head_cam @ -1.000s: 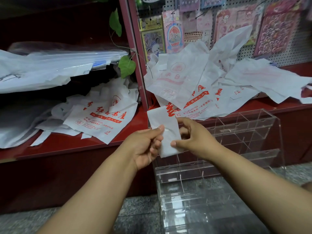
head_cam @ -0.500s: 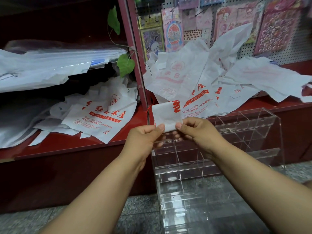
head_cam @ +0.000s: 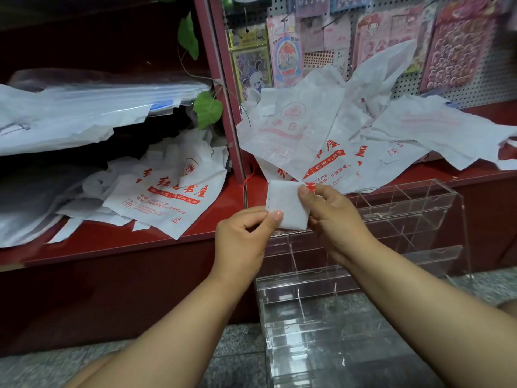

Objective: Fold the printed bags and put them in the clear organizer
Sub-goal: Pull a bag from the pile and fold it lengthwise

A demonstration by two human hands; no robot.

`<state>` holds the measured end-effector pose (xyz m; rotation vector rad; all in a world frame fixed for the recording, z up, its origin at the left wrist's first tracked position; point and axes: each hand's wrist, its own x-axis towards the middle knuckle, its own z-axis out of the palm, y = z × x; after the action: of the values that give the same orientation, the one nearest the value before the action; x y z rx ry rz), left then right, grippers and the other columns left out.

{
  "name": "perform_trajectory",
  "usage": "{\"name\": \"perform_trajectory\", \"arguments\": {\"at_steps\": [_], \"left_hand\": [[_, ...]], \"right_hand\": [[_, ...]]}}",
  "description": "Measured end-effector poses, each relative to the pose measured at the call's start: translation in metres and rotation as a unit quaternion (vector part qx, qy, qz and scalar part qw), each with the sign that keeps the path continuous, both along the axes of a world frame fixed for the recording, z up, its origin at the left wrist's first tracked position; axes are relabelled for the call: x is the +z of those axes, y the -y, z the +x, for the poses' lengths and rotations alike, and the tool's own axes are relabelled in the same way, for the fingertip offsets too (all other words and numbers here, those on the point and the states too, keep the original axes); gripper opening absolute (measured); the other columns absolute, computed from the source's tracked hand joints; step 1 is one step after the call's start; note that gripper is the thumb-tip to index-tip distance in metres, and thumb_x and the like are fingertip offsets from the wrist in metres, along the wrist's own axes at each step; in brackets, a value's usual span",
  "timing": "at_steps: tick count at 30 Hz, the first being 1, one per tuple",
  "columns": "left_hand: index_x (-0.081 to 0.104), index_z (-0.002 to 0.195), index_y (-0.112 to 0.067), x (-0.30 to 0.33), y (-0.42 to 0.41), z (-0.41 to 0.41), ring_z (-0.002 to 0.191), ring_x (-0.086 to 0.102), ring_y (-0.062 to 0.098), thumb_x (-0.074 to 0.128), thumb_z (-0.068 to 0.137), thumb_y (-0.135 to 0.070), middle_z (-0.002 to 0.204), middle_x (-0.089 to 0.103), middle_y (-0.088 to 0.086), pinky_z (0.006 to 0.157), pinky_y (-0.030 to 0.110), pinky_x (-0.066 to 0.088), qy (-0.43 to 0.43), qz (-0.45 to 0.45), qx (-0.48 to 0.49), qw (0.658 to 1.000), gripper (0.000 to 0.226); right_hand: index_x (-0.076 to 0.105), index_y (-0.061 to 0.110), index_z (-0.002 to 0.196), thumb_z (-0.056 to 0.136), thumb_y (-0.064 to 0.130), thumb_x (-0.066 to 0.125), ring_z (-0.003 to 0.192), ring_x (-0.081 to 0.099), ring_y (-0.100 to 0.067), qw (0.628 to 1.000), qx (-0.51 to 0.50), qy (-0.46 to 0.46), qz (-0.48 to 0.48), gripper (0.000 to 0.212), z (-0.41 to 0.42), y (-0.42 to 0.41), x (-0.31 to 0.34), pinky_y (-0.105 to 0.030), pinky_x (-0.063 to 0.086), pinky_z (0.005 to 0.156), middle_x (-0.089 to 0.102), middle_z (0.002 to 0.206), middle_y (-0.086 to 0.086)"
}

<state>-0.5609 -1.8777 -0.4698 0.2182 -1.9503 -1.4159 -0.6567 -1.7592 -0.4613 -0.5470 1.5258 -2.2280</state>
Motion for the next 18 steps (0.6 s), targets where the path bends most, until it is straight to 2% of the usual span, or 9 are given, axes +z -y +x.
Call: {"name": "perform_trajectory", "arguments": {"at_steps": [2,5,7,9,11,13,15,18], "left_hand": [[0.077,0.077,-0.007,-0.005,-0.001,0.000,0.090,0.071,0.028,0.073,0.085,-0.016,0.087,0.076,0.006,0.087,0.046,0.055,0.001,0.012,-0.009,1.000,0.012],[0.076,0.081,-0.010,-0.006,0.000,0.000,0.082,0.066,0.022,0.074,0.079,-0.022,0.087,0.073,0.018,0.084,0.050,0.053,0.017,0.042,-0.016,0.999,0.013],[0.071,0.092,-0.013,-0.003,-0.001,-0.001,0.078,0.066,0.018,0.077,0.079,-0.014,0.087,0.074,0.015,0.078,0.043,0.056,0.028,0.093,-0.019,0.995,0.014],[0.056,0.106,-0.014,0.003,-0.002,-0.003,0.074,0.068,0.012,0.075,0.081,-0.003,0.086,0.073,0.008,0.071,0.027,0.056,0.030,0.164,-0.028,0.986,0.033],[0.055,0.110,-0.018,0.007,-0.001,-0.005,0.073,0.066,0.006,0.073,0.083,-0.006,0.083,0.071,0.001,0.068,0.020,0.053,0.047,0.142,-0.021,0.989,0.035],[0.068,0.095,-0.021,0.009,0.006,-0.005,0.073,0.063,0.008,0.072,0.085,-0.008,0.079,0.071,-0.001,0.069,0.024,0.052,0.055,0.081,-0.009,0.995,0.017],[0.073,0.076,-0.024,0.010,0.012,-0.005,0.071,0.062,0.010,0.072,0.085,-0.007,0.074,0.072,-0.002,0.070,0.029,0.050,0.056,0.043,0.013,0.997,0.019],[0.074,0.074,-0.023,0.017,0.021,-0.009,0.071,0.065,0.008,0.073,0.083,-0.006,0.076,0.074,-0.001,0.069,0.026,0.053,0.057,0.024,0.021,0.998,0.019]], "right_hand": [[0.065,0.003,0.101,0.083,0.027,0.065,0.072,0.066,-0.012,1.000,0.025,0.014,-0.008,0.030,0.000,0.000,-0.001,-0.024,0.051,0.064,0.070,0.086,-0.008],[0.067,0.005,0.094,0.090,0.009,0.061,0.072,0.067,-0.013,1.000,0.014,-0.003,-0.003,0.008,0.000,-0.001,-0.001,-0.024,0.053,0.062,0.072,0.084,-0.007],[0.067,0.011,0.092,0.088,0.005,0.063,0.075,0.069,-0.010,0.998,-0.012,-0.048,0.023,0.008,-0.001,-0.001,-0.002,-0.023,0.056,0.066,0.073,0.085,-0.005],[0.067,0.017,0.086,0.086,0.003,0.066,0.070,0.065,-0.004,0.989,-0.039,-0.122,0.078,0.013,-0.002,-0.002,-0.002,-0.018,0.053,0.064,0.070,0.081,-0.002],[0.066,0.021,0.082,0.084,0.005,0.069,0.070,0.062,-0.007,0.975,-0.037,-0.179,0.125,0.017,0.000,-0.003,-0.003,-0.021,0.050,0.064,0.069,0.080,-0.004],[0.066,0.024,0.080,0.084,0.008,0.070,0.073,0.061,-0.010,0.965,-0.025,-0.210,0.155,0.017,0.002,-0.001,-0.005,-0.024,0.050,0.065,0.069,0.082,-0.007],[0.067,0.027,0.078,0.085,0.016,0.070,0.071,0.060,-0.009,0.954,-0.025,-0.238,0.180,0.013,0.003,0.002,-0.005,-0.024,0.048,0.065,0.070,0.081,-0.005],[0.065,0.029,0.071,0.089,0.022,0.065,0.066,0.058,-0.006,0.934,-0.038,-0.286,0.211,0.019,-0.005,0.007,0.003,-0.024,0.047,0.066,0.066,0.070,0.007]]}}
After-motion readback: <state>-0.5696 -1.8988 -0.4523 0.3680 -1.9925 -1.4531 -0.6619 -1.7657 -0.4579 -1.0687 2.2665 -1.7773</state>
